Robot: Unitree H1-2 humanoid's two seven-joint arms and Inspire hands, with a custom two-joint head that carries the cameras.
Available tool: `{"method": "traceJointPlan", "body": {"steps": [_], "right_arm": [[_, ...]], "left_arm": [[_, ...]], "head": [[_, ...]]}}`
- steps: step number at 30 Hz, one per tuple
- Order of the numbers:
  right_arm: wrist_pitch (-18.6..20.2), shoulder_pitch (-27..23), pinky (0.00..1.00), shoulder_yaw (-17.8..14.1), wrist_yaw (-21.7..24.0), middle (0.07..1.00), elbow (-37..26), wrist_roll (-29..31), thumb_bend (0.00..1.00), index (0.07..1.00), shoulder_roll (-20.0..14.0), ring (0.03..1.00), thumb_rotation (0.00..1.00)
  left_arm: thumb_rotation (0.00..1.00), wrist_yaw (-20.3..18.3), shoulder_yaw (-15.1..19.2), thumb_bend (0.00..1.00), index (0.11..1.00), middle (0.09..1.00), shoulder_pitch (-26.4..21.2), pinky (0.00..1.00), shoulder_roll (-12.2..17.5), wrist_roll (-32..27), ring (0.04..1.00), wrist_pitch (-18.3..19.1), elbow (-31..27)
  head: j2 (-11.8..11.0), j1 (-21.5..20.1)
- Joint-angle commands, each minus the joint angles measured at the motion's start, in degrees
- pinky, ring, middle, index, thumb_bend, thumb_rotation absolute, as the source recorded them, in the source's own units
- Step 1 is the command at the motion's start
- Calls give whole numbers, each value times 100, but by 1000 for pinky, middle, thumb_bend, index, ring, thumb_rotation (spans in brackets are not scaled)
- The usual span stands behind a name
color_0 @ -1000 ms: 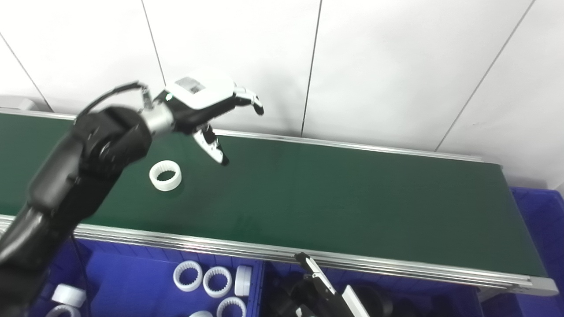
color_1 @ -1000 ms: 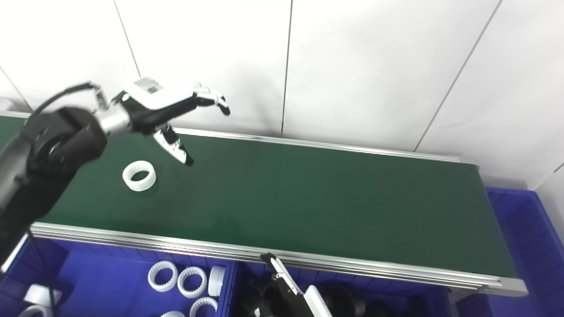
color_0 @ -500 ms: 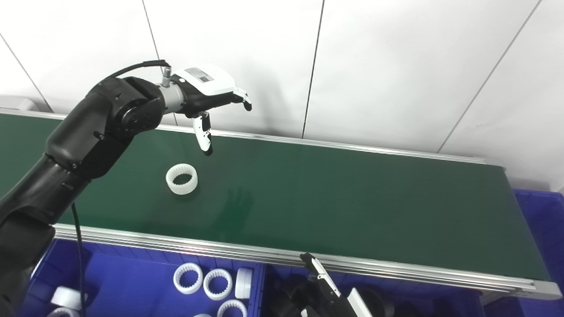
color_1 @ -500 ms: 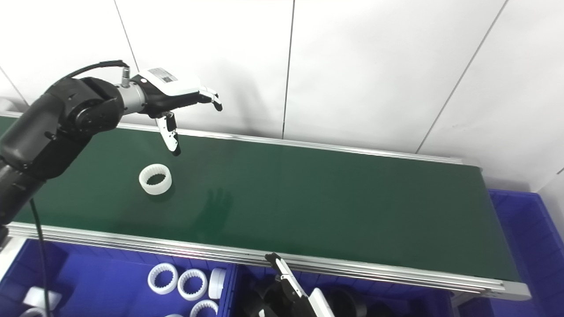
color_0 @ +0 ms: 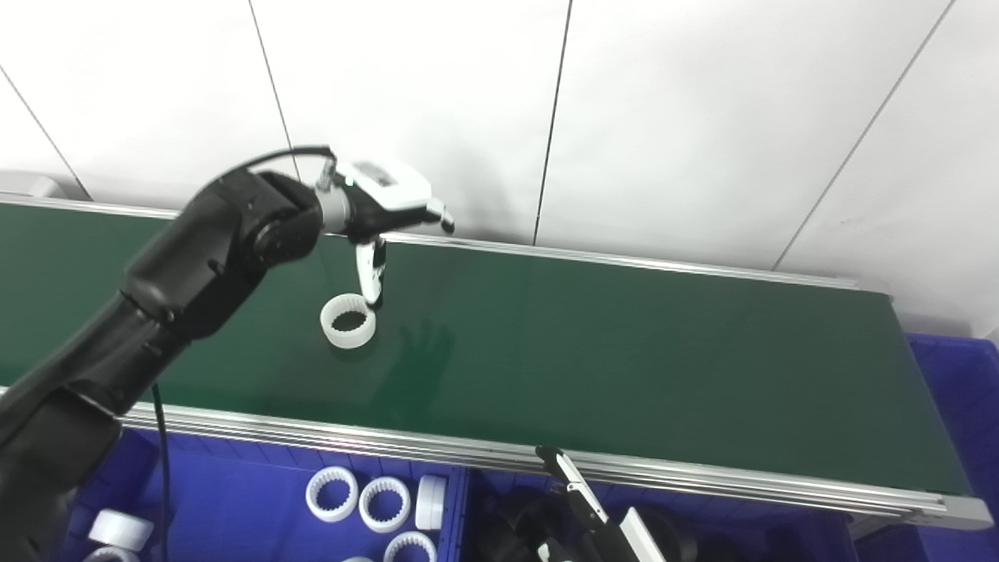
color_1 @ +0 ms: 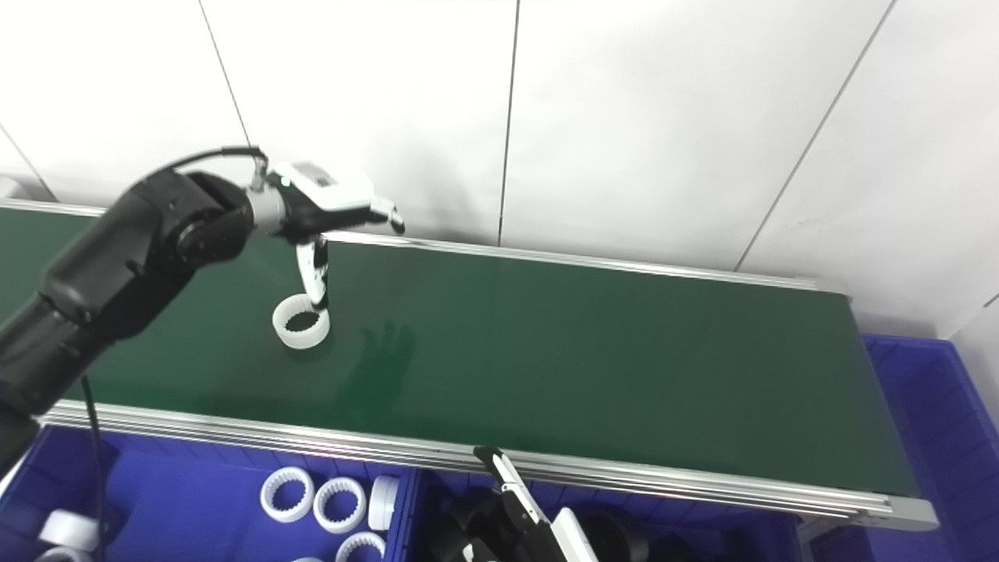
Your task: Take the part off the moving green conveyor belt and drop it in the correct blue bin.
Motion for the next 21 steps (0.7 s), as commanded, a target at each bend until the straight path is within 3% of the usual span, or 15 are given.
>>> {"method": "traceJointPlan", "body": {"steps": [1, 7, 21], "right_arm": [[-157, -4, 881, -19, -22, 994, -240, 79, 383, 975, 35, 953, 924], [-164, 15, 871, -29, -26, 995, -259, 48, 377, 976, 25, 948, 926], [-95, 52, 874, -49, 20, 997, -379, 124, 368, 977, 6, 951, 911]], "left_arm": [[174, 75, 68, 1000, 912, 964, -184, 675, 86, 30, 885, 141, 19], [157, 212, 60, 1000, 928, 967, -72, 616, 8, 45, 865, 245, 156], [139, 277, -220, 1000, 962, 982, 65, 602, -323, 73, 826, 467, 781]], "head": [[3, 6], [37, -13], [150, -100]]}}
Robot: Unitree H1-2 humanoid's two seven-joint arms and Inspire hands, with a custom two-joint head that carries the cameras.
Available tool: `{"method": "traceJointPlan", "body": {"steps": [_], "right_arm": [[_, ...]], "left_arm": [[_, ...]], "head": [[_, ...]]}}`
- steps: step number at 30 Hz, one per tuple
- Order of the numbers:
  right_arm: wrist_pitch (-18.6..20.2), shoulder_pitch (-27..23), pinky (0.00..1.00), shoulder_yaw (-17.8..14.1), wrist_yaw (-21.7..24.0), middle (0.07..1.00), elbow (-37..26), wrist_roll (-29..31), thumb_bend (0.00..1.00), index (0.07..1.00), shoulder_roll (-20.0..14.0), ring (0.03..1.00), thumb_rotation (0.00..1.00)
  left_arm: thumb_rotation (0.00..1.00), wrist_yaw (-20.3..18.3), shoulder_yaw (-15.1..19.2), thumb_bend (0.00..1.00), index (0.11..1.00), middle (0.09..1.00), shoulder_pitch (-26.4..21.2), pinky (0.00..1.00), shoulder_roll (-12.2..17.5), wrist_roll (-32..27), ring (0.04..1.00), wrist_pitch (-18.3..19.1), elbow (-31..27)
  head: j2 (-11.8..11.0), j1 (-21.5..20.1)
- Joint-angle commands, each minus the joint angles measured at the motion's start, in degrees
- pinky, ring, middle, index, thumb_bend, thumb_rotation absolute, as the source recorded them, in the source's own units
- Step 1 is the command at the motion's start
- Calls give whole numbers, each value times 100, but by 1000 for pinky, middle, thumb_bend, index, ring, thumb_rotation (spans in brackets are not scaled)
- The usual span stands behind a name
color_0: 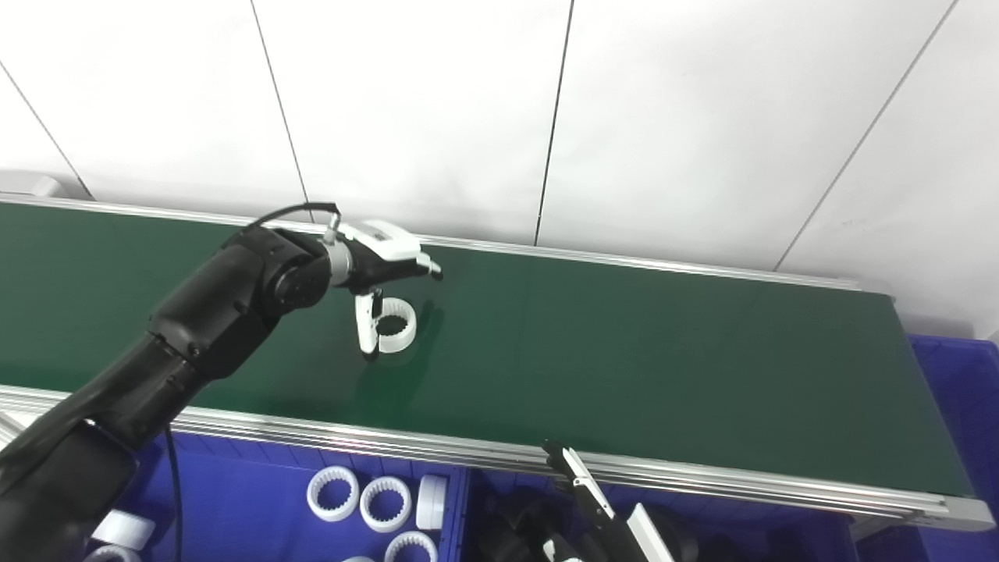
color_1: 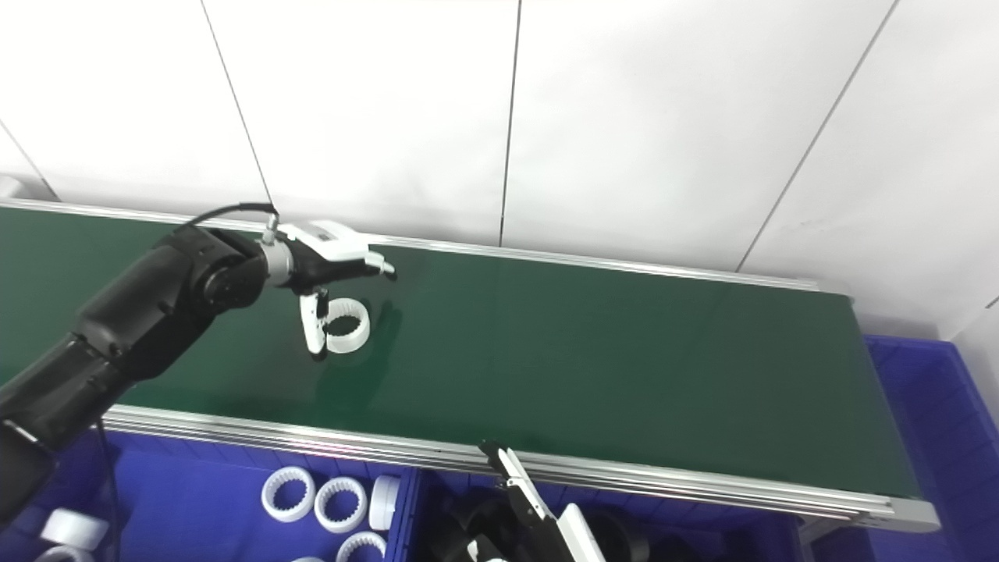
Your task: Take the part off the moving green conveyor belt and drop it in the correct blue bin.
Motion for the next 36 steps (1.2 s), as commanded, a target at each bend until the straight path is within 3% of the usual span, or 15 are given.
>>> {"method": "traceJointPlan", "body": {"steps": [1, 3, 6, 8, 9, 11, 12, 14, 16, 18, 20, 21, 23, 32, 36], "right_arm": [[-87, 13, 874, -15, 6, 998, -226, 54, 367, 977, 23, 951, 909], [-62, -7, 869, -18, 12, 997, -229, 49, 366, 976, 34, 948, 905], [28, -31, 876, -23, 45, 998, -252, 42, 380, 980, 58, 953, 912], [95, -38, 882, -31, 83, 997, -296, 66, 378, 979, 76, 955, 905], [56, -43, 885, -41, 61, 995, -291, 44, 379, 977, 85, 958, 906], [-11, -41, 887, -65, 17, 994, -275, 2, 381, 976, 95, 960, 909], [-41, -38, 887, -82, -8, 995, -263, -18, 385, 977, 97, 961, 912], [-22, -26, 892, -108, -23, 997, -270, -47, 386, 976, 101, 964, 925], [42, -16, 883, -138, -29, 1000, -315, -102, 382, 975, 103, 959, 933], [66, -21, 881, -164, -21, 998, -340, -133, 378, 972, 110, 958, 932], [63, -32, 887, -175, 1, 998, -324, -87, 381, 972, 123, 959, 928], [67, -36, 894, -177, 10, 997, -320, -70, 382, 972, 126, 963, 928], [80, -42, 903, -178, 25, 998, -315, -50, 380, 973, 130, 967, 929], [39, -66, 890, -181, 13, 993, -297, -68, 377, 970, 166, 961, 915], [62, -62, 896, -173, 23, 993, -319, -104, 373, 971, 169, 965, 917]], "left_arm": [[134, 174, 31, 1000, 965, 983, -196, 598, -12, 29, 822, 185, 103], [124, 402, -35, 1000, 963, 981, -193, 584, -166, 116, 811, 214, 341], [205, 980, -301, 1000, 949, 927, -202, 483, -423, 473, 707, 217, 786], [180, 1405, -469, 1000, 929, 887, -192, 437, -614, 649, 636, 240, 1139], [95, 1628, -567, 953, 817, 829, -188, 383, -745, 744, 549, 279, 1379], [34, 2013, -690, 898, 714, 785, -164, 347, -907, 823, 491, 243, 1712], [17, 2254, -688, 846, 631, 715, -128, 312, -944, 755, 437, 124, 1823], [3, 2680, -632, 610, 468, 529, -69, 234, -972, 555, 318, -106, 1972], [0, 2990, -529, 551, 303, 480, -29, 147, -1011, 345, 204, -218, 2061], [0, 3215, -438, 545, 252, 475, -29, 118, -1030, 188, 170, -283, 2121], [0, 3364, -359, 542, 222, 474, -40, 106, -1045, 51, 158, -285, 2140], [0, 3429, -330, 632, 194, 296, -44, 89, -1052, -3, 139, -283, 2151], [0, 3562, -301, 719, 200, 211, -71, 88, -1048, -97, 143, -318, 2198], [0, 3640, -327, 713, 209, 212, -154, 127, -986, -332, 173, -426, 2248], [0, 3521, -363, 737, 204, 211, -179, 131, -988, -351, 176, -308, 2107]], "head": [[19, -13], [48, -97], [41, -117], [72, -151], [75, -170], [73, -193], [73, -193], [93, -205], [108, -211], [118, -217], [119, -227], [120, -235], [118, -219], [126, -221], [128, -229]]}}
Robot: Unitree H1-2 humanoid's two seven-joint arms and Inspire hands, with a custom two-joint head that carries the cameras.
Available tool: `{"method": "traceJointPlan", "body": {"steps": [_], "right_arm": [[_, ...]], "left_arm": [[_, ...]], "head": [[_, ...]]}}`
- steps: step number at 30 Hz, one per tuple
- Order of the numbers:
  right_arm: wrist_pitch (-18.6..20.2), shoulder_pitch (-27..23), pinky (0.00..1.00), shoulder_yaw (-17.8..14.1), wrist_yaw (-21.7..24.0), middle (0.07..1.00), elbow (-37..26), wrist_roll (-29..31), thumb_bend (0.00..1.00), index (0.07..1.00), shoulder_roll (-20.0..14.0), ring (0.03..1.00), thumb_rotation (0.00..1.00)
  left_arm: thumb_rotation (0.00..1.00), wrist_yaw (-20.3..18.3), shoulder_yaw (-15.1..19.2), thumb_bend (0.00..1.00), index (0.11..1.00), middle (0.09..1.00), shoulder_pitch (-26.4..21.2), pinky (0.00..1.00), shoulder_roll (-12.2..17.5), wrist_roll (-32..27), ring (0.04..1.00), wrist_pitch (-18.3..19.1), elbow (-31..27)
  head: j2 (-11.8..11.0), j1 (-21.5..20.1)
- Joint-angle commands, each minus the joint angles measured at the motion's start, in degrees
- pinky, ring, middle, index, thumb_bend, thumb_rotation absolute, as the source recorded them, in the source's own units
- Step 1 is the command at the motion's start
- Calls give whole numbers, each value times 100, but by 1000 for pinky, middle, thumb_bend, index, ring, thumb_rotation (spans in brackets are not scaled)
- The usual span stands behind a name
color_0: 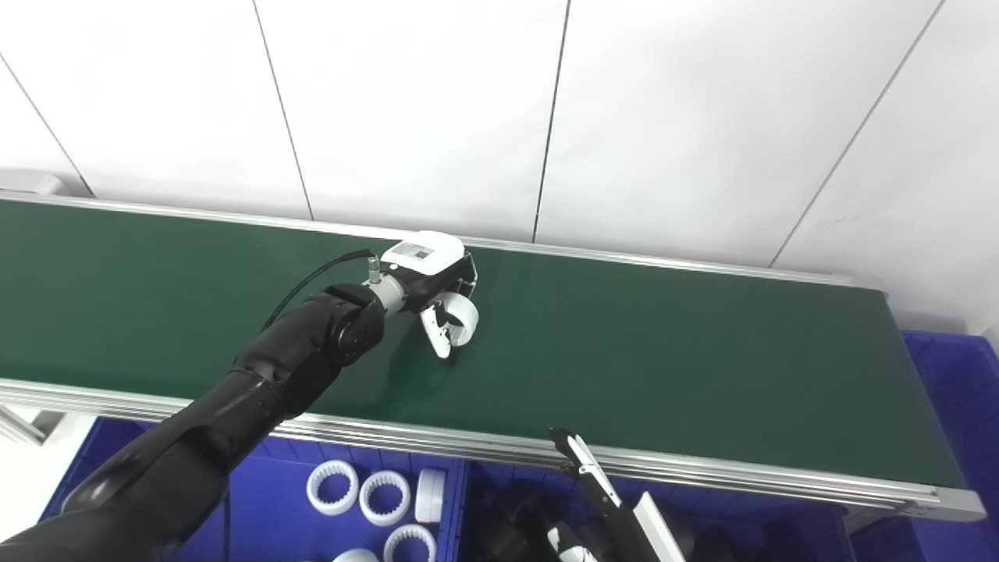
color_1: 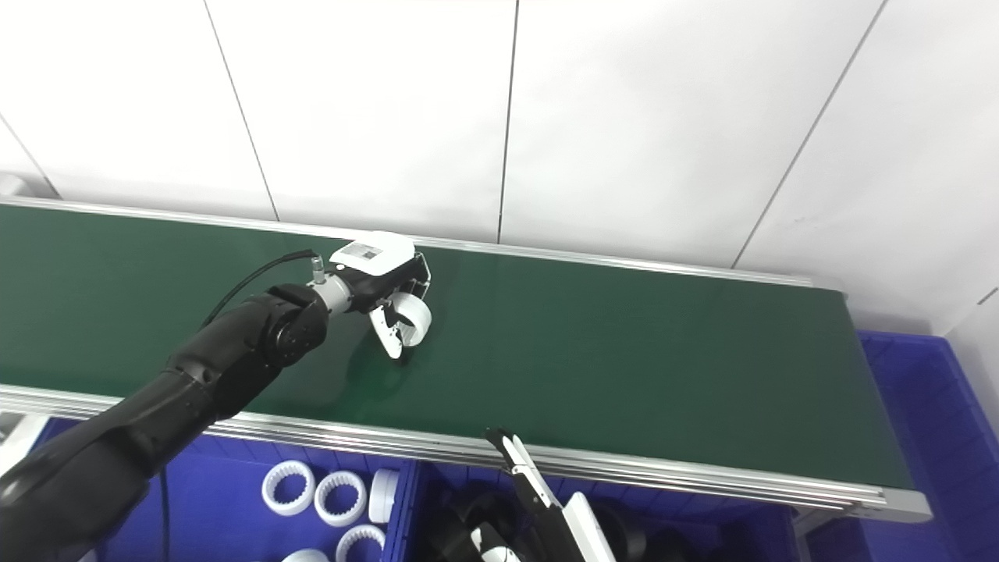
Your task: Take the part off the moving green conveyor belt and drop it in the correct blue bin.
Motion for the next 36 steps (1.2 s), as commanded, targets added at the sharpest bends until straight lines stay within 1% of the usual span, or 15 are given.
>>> {"method": "traceJointPlan", "body": {"steps": [1, 4, 8, 13, 14, 18, 20, 25, 29, 30, 31, 33, 34, 35, 36], "right_arm": [[-3, -38, 897, -13, -36, 994, -167, 8, 372, 972, 57, 966, 919], [-1, -34, 898, -16, -28, 996, -172, 27, 373, 973, 52, 967, 919], [10, -43, 892, -19, -25, 995, -176, 19, 375, 971, 50, 963, 914], [11, -83, 887, -37, -10, 992, -140, 48, 385, 969, 39, 959, 917], [17, -96, 887, -39, -4, 992, -129, 55, 386, 969, 41, 960, 918], [0, -153, 888, -46, 14, 994, -64, 87, 399, 967, 38, 960, 930], [7, -178, 886, -46, 33, 994, -57, 106, 397, 969, 29, 958, 932], [30, -217, 879, -46, 55, 992, -86, 112, 397, 967, 20, 953, 920], [58, -220, 874, -53, 43, 989, -121, 60, 398, 965, 23, 948, 910], [71, -225, 874, -53, 45, 989, -137, 53, 397, 965, 24, 948, 910], [79, -228, 877, -53, 45, 989, -148, 45, 396, 965, 25, 950, 909], [152, -234, 881, -54, 57, 989, -239, 19, 396, 965, 32, 952, 911], [201, -238, 882, -58, 60, 988, -295, -7, 398, 964, 38, 953, 912], [279, -251, 881, -61, 82, 986, -381, -18, 404, 964, 44, 952, 923], [361, -279, 882, -63, 111, 986, -454, -26, 407, 964, 44, 952, 931]], "left_arm": [[0, -84, -16, 738, 206, 212, -95, 133, 107, 32, 178, 75, -6], [0, -164, 0, 731, 209, 211, -116, 125, 108, -17, 175, 95, -16], [0, -329, 37, 712, 201, 196, -69, 107, 233, -117, 156, 21, -350], [0, -829, 298, 708, 182, 194, 86, 117, 391, -408, 160, 135, -1204], [0, -952, 353, 707, 180, 193, 121, 116, 455, -464, 159, 168, -1461], [0, -1351, 523, 695, 198, 202, 210, 127, 633, -592, 167, 297, -2194], [0, -1495, 577, 691, 215, 220, 228, 143, 690, -629, 181, 337, -2422], [0, -1977, 741, 698, 216, 228, 284, 157, 870, -798, 191, 535, -3033], [0, -2241, 820, 698, 217, 235, 334, 190, 1018, -921, 206, 473, -3278], [0, -2323, 849, 702, 213, 230, 372, 185, 1060, -970, 201, 505, -3370], [0, -2393, 877, 709, 208, 222, 416, 170, 1092, -1012, 190, 549, -3459], [0, -2543, 966, 720, 197, 209, 521, 147, 1163, -1183, 175, 594, -3646], [0, -2617, 1009, 721, 197, 208, 575, 140, 1198, -1266, 172, 620, -3740], [0, -2703, 1055, 716, 193, 205, 600, 132, 1234, -1339, 169, 650, -3837], [0, -2799, 1099, 717, 192, 204, 621, 129, 1273, -1415, 167, 687, -3926]], "head": [[-9, 5], [0, 2], [0, 12], [-3, 58], [7, 61], [-16, 73], [-8, 82], [-14, 80], [-2, 70], [57, 64], [57, 64], [353, 27], [459, 5], [733, -35], [930, -57]]}}
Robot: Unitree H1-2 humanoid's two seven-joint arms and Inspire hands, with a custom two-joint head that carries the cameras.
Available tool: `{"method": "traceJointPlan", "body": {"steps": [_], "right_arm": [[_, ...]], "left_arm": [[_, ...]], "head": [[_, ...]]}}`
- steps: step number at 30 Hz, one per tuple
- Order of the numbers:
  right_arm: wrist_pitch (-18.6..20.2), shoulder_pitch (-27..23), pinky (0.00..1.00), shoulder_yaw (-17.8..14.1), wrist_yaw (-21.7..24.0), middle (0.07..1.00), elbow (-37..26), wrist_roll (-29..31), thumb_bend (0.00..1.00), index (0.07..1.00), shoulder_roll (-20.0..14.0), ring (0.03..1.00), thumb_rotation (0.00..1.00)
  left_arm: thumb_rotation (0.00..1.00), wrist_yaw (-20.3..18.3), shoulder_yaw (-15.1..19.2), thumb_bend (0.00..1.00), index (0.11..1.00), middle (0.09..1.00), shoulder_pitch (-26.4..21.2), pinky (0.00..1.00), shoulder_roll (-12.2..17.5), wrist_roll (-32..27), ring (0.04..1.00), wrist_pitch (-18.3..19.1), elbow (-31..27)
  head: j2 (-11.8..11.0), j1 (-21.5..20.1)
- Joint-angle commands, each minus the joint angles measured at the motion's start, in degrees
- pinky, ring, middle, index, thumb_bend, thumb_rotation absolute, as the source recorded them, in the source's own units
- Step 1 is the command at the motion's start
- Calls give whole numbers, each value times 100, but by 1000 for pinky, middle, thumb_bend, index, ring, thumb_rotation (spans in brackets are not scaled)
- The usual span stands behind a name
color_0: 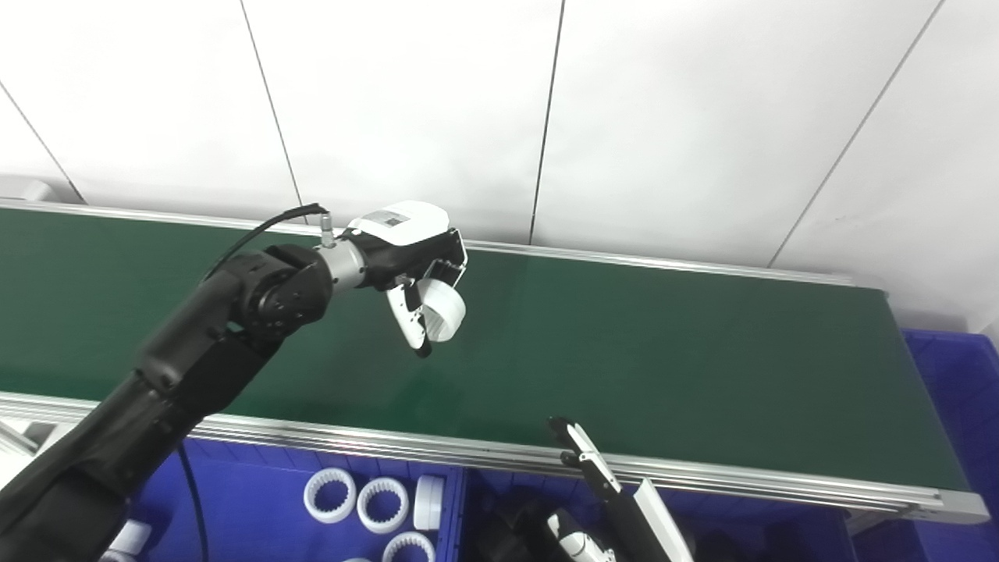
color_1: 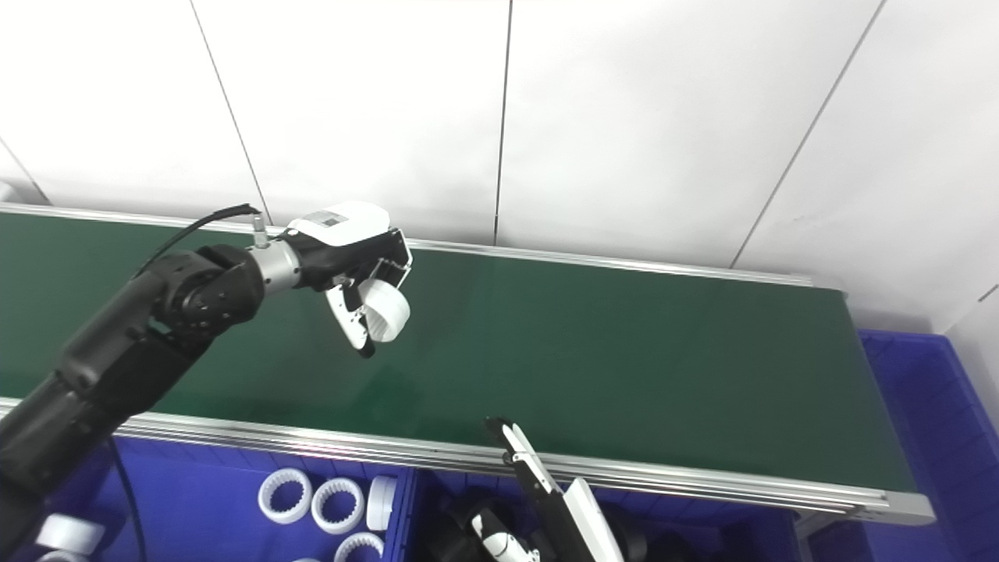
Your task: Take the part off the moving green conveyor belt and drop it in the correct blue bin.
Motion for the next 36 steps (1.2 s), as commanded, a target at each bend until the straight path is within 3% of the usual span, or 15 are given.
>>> {"method": "traceJointPlan", "body": {"steps": [1, 2, 3, 7, 10, 14, 17, 21, 27, 36], "right_arm": [[219, -126, 887, -20, 90, 990, -423, -9, 411, 969, 54, 954, 951], [329, -153, 890, -21, 120, 994, -514, -31, 417, 975, 58, 956, 976], [492, -191, 890, -26, 172, 996, -627, -36, 421, 976, 78, 956, 985], [904, -334, 903, -38, 310, 999, -855, 96, 395, 982, 125, 964, 954], [1055, -346, 899, -41, 354, 1000, -961, 136, 385, 985, 114, 965, 943], [1141, -318, 886, -61, 357, 999, -1045, 189, 383, 979, 109, 962, 923], [1171, -325, 898, -68, 365, 1000, -1055, 235, 400, 979, 117, 967, 949], [1194, -343, 908, -62, 366, 1000, -1055, 238, 418, 983, 120, 974, 976], [1188, -321, 885, -51, 341, 999, -1050, 224, 401, 979, 149, 964, 946], [1160, -311, 895, -30, 338, 999, -1060, 205, 408, 979, 150, 968, 957]], "left_arm": [[0, -188, 201, 721, 195, 208, -128, 135, 265, -263, 172, 160, -328], [0, -297, 241, 717, 200, 213, -111, 140, 304, -352, 176, 229, -420], [0, -418, 287, 714, 201, 215, -83, 142, 347, -466, 178, 320, -542], [0, -646, 320, 699, 186, 204, 235, 143, 458, -713, 178, 435, -962], [0, -742, 310, 700, 191, 201, 586, 145, 471, -846, 177, 557, -1228], [0, -875, 215, 719, 195, 212, 1046, 240, 465, -795, 217, 693, -1632], [0, -951, 189, 706, 200, 219, 1231, 222, 391, -840, 213, 911, -1823], [0, -1010, 133, 686, 196, 197, 1409, 123, 298, -809, 164, 1242, -1988], [0, -1004, 6, 678, 179, 187, 1600, 113, 174, -837, 156, 1412, -1902], [0, -713, -280, 706, 170, 183, 1895, 112, -34, -552, 149, 1144, -1378]], "head": [[491, -200], [491, -200], [743, -312], [912, -416], [929, -410], [985, -405], [978, -384], [1005, -375], [944, -379], [945, -389]]}}
